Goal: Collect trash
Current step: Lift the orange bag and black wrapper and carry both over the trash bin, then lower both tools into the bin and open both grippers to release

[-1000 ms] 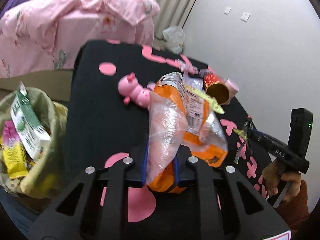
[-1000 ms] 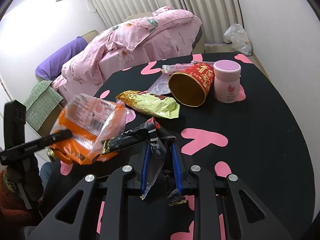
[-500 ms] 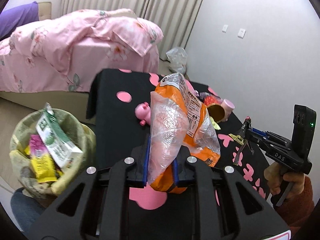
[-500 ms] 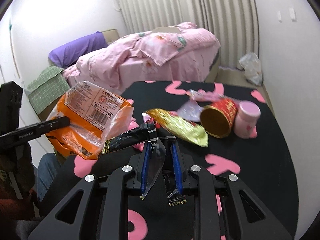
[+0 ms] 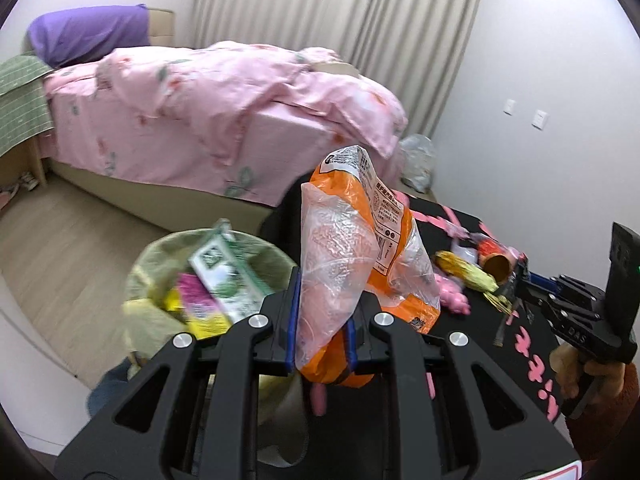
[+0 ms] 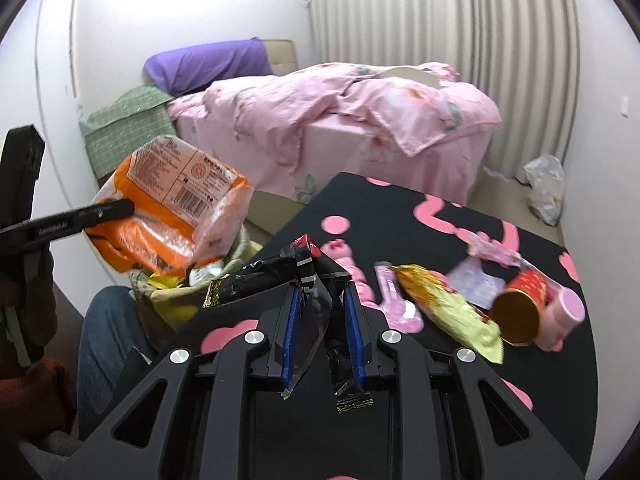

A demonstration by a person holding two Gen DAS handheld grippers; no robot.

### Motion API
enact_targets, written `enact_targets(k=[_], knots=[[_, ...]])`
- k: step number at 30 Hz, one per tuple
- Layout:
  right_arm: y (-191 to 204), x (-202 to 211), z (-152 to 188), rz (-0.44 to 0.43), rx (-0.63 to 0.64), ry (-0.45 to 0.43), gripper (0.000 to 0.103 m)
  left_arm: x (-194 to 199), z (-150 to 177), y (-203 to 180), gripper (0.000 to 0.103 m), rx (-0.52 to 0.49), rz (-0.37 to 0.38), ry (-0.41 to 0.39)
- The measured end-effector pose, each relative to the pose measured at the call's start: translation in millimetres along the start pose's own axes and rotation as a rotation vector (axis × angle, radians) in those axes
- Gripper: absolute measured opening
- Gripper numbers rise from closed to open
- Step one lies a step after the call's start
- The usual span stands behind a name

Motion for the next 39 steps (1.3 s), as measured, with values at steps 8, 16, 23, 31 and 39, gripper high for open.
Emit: enact_targets(k=[8, 16, 23, 31, 39], knots=[[28, -11, -20, -0.016, 0.092, 0.009, 0.022, 10, -15, 60, 0.017, 0.018, -0.189, -0.024], [52, -45, -64, -0.09, 0.148, 0.015, 0.022, -38, 7, 101, 0.017, -0.071, -0.394, 0.116], [93, -117, -90, -0.162, 0.246, 0.109, 0.022, -112, 57, 107, 0.016, -0.046, -0.288, 0.313], [164, -228, -91, -0.317, 0.348, 0.344, 0.022, -99, 54, 118, 0.016, 0.044, -0.206, 0.296], [190, -289, -72, -0.296, 0.426, 0.519, 0.022, -97, 40, 137, 0.016, 0.089, -0.216, 0.274]])
Point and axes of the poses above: each gripper's, at about its wrist camera, not at the fingertips, and x roughly against the way its jaws point, y to its left, z to its underside, the point moved 8 cm from there along -x, roughly the way its jaws point, and after that the axes turned 9 degrees about y, right-handed, at the moved point
